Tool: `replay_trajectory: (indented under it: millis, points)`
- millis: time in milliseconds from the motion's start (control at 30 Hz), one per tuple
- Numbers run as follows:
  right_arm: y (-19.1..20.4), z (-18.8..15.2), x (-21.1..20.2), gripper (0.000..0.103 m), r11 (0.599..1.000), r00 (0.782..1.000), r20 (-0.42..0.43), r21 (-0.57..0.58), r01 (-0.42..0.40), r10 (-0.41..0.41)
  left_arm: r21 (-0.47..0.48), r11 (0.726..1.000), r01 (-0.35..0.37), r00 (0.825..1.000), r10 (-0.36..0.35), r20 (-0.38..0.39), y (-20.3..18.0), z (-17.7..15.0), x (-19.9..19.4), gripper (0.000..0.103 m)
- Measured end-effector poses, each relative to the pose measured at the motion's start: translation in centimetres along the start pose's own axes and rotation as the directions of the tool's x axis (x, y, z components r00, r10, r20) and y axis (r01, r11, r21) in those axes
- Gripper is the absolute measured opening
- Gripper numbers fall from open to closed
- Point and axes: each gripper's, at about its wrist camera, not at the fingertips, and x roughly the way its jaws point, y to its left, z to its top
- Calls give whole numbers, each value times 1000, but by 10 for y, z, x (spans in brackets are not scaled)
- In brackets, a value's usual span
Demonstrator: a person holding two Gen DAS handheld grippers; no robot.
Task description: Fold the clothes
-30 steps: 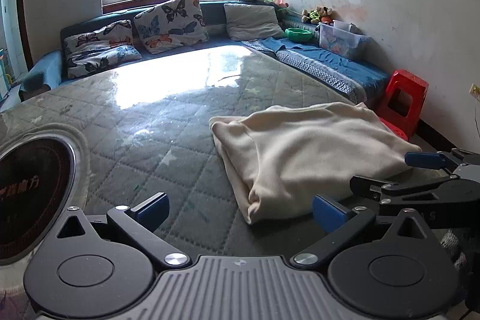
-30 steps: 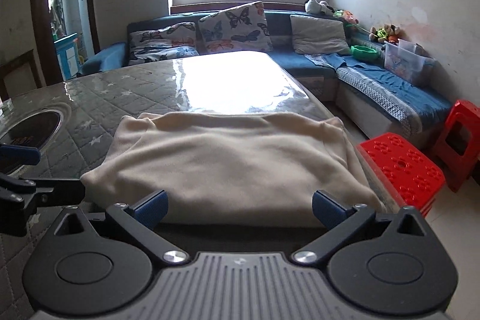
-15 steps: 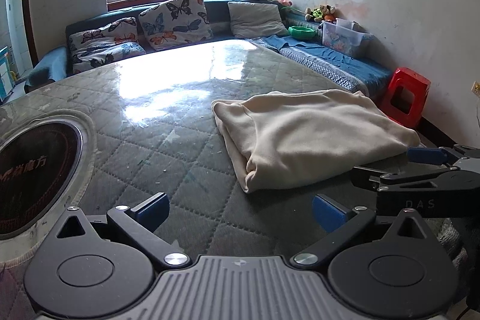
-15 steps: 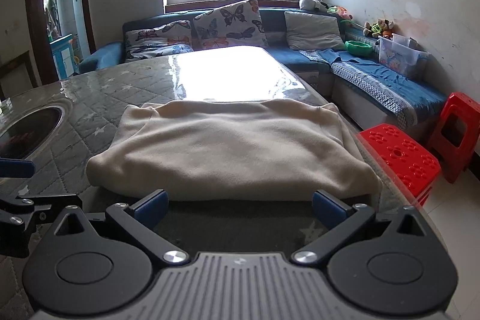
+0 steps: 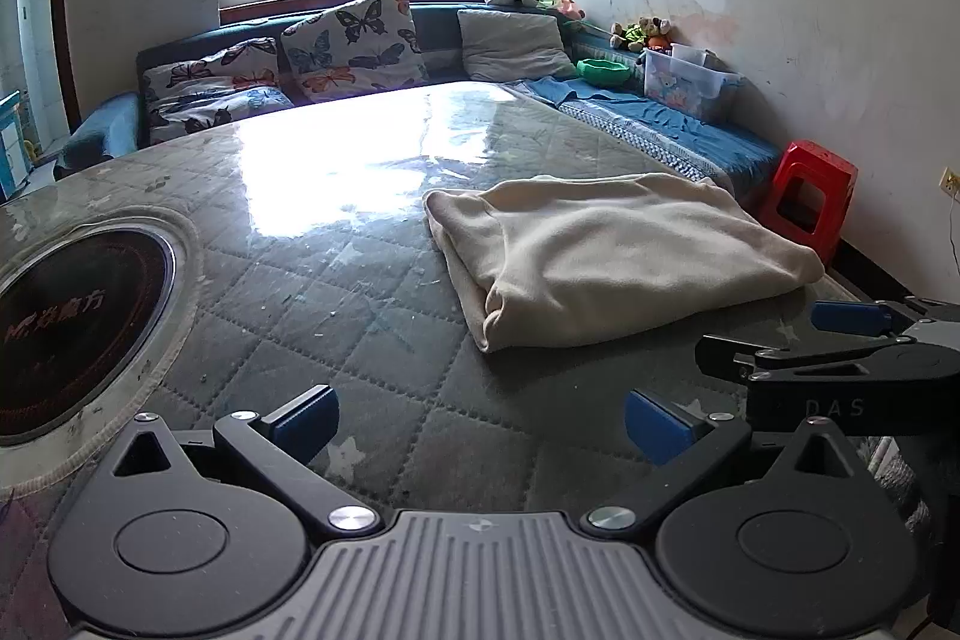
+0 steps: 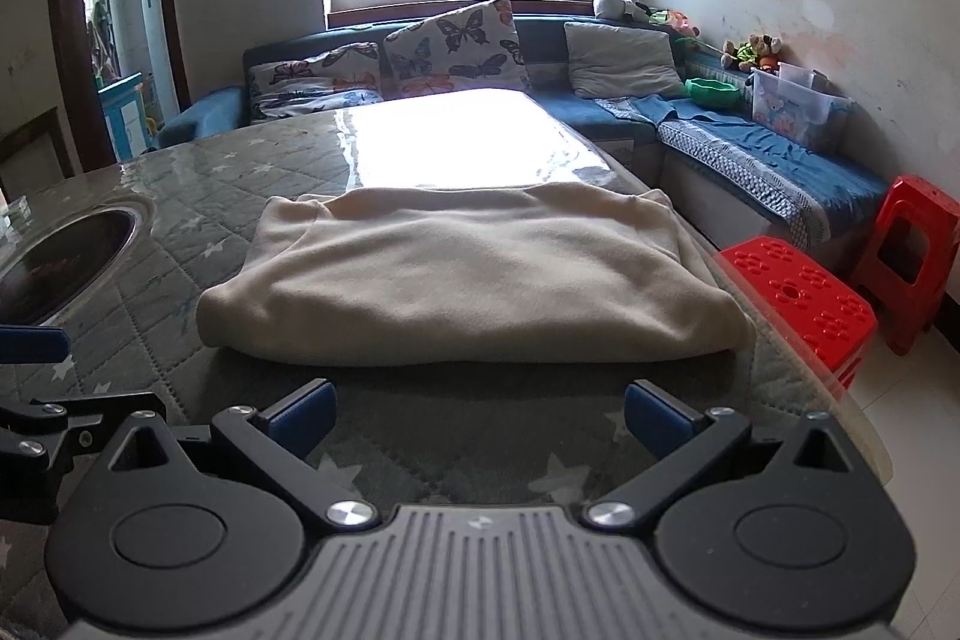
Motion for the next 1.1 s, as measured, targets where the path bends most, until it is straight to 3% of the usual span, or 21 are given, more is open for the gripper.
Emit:
replay_trajectory:
  millis: [1100]
  points:
    - [4, -18, -9, 103, 1000, 1000, -1, 6, -1, 1, -7, 1000, -6, 1000, 6, 1, -7, -14, -5, 103]
